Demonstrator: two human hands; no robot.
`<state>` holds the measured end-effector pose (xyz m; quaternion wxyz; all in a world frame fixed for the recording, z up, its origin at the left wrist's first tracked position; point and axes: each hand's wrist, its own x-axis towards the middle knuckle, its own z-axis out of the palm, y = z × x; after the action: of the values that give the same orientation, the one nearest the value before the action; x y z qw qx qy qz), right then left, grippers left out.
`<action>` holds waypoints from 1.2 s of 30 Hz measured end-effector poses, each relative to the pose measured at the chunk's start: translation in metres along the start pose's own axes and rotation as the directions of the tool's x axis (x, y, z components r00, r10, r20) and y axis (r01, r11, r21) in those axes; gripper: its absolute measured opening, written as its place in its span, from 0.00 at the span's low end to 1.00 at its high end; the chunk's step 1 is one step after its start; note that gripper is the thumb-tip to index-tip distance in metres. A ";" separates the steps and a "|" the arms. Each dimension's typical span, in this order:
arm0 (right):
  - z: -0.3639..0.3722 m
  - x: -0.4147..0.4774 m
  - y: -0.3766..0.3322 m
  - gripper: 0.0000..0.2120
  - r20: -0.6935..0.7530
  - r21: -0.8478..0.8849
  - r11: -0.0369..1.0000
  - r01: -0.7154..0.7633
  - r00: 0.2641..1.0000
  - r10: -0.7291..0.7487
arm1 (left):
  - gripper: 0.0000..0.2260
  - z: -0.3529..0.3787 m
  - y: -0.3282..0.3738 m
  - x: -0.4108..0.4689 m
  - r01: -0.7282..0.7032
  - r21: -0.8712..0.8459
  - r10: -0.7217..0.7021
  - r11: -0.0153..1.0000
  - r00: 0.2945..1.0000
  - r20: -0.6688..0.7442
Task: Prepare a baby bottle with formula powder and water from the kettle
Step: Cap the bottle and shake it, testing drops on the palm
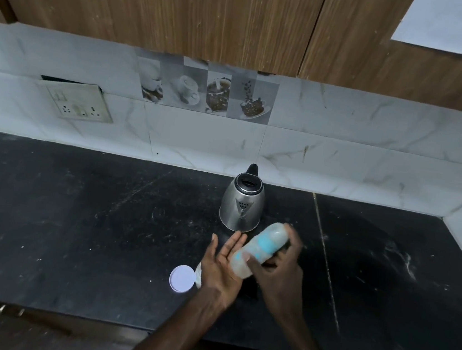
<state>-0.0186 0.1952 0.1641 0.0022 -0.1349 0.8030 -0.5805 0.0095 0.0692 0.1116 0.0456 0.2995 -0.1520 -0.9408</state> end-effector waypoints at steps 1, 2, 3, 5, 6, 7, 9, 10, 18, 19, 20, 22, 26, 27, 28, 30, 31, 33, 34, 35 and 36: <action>-0.002 -0.002 0.002 0.49 0.038 -0.041 0.999 0.008 0.999 -0.006 | 0.30 0.000 -0.003 0.002 0.002 -0.009 -0.002 1.000 1.000 -0.004; -0.006 0.000 0.004 0.49 0.015 -0.049 0.999 0.013 1.000 -0.013 | 0.30 0.002 -0.005 0.004 -0.001 0.004 0.001 1.000 1.000 -0.007; -0.010 0.004 0.005 0.49 -0.085 0.011 1.000 -0.004 0.996 0.005 | 0.30 0.003 -0.007 0.006 -0.006 0.037 0.006 0.999 1.000 -0.013; -0.014 0.009 0.005 0.47 -0.245 0.153 0.988 -0.013 0.968 0.051 | 0.30 0.005 -0.011 0.008 -0.007 0.090 0.009 0.996 1.000 -0.022; -0.011 0.007 0.002 0.47 -0.223 0.146 0.989 -0.018 0.973 0.051 | 0.31 0.004 -0.014 0.009 -0.001 0.069 0.003 0.998 1.000 -0.027; -0.007 0.002 0.003 0.48 -0.125 0.076 0.997 -0.032 0.991 0.041 | 0.31 0.003 -0.017 0.009 0.015 0.029 -0.015 0.999 1.000 -0.021; -0.006 -0.007 0.008 0.48 0.063 -0.064 0.998 -0.025 0.998 0.029 | 0.31 0.002 -0.024 0.008 0.048 -0.009 -0.048 0.999 0.999 -0.015; -0.008 -0.006 0.010 0.48 0.055 -0.085 0.996 -0.017 0.998 0.022 | 0.31 0.001 -0.026 0.009 0.043 -0.006 -0.043 0.999 0.999 -0.016; -0.009 -0.005 0.015 0.47 0.058 -0.111 0.992 -0.060 0.996 0.067 | 0.34 -0.001 -0.039 0.009 0.014 -0.039 -0.014 0.999 1.000 0.003; -0.011 -0.003 0.018 0.47 0.013 -0.094 0.994 -0.062 0.998 0.063 | 0.34 -0.001 -0.038 0.010 -0.002 -0.028 0.002 1.000 1.000 -0.010; -0.013 0.000 0.017 0.47 -0.078 -0.025 0.997 -0.075 0.994 0.073 | 0.34 0.000 -0.037 0.011 -0.018 -0.001 0.018 1.000 1.000 -0.016; -0.011 0.000 0.014 0.48 -0.140 0.010 0.997 -0.075 0.987 0.076 | 0.34 0.002 -0.038 0.009 -0.027 0.011 0.027 1.000 0.999 -0.025; -0.010 -0.011 0.016 0.49 0.031 -0.181 0.983 -0.029 0.999 0.035 | 0.32 -0.002 -0.044 0.004 0.008 -0.009 -0.008 1.000 1.000 -0.008; -0.014 -0.008 0.017 0.48 -0.039 -0.150 0.988 -0.045 0.998 0.040 | 0.33 -0.004 -0.045 0.005 -0.006 0.011 0.006 1.000 1.000 -0.014; -0.017 -0.003 0.015 0.48 -0.147 -0.058 0.996 -0.068 0.987 0.059 | 0.33 -0.004 -0.045 0.007 -0.021 0.046 0.022 0.999 1.000 -0.020; -0.020 0.000 0.012 0.47 -0.239 0.042 0.996 -0.074 0.967 0.082 | 0.34 -0.005 -0.046 0.007 -0.031 0.087 0.034 0.996 0.999 -0.032; -0.018 -0.002 0.009 0.48 -0.196 0.011 0.997 -0.077 0.977 0.077 | 0.34 -0.006 -0.047 0.006 -0.026 0.077 0.029 0.997 0.999 -0.037; -0.017 -0.009 0.016 0.48 -0.014 -0.095 0.992 -0.079 0.997 0.078 | 0.33 -0.006 -0.047 0.005 -0.008 0.051 0.010 0.999 0.999 -0.037; -0.019 -0.010 0.015 0.48 0.003 -0.126 0.990 -0.070 0.997 0.071 | 0.32 -0.005 -0.046 0.004 -0.005 0.040 0.007 0.999 0.999 -0.035; -0.022 -0.007 0.015 0.47 -0.042 -0.105 0.992 -0.068 0.997 0.064 | 0.32 -0.004 -0.045 0.004 -0.013 0.040 0.015 0.999 0.999 -0.029; -0.025 -0.004 0.011 0.46 -0.141 -0.023 0.996 -0.083 0.987 0.079 | 0.32 -0.005 -0.044 0.004 -0.028 0.057 0.029 0.998 0.999 -0.025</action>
<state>-0.0210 0.2224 0.1618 -0.0324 -0.0610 0.8143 -0.5763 0.0090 0.1088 0.0919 0.0524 0.3107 -0.1823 -0.9314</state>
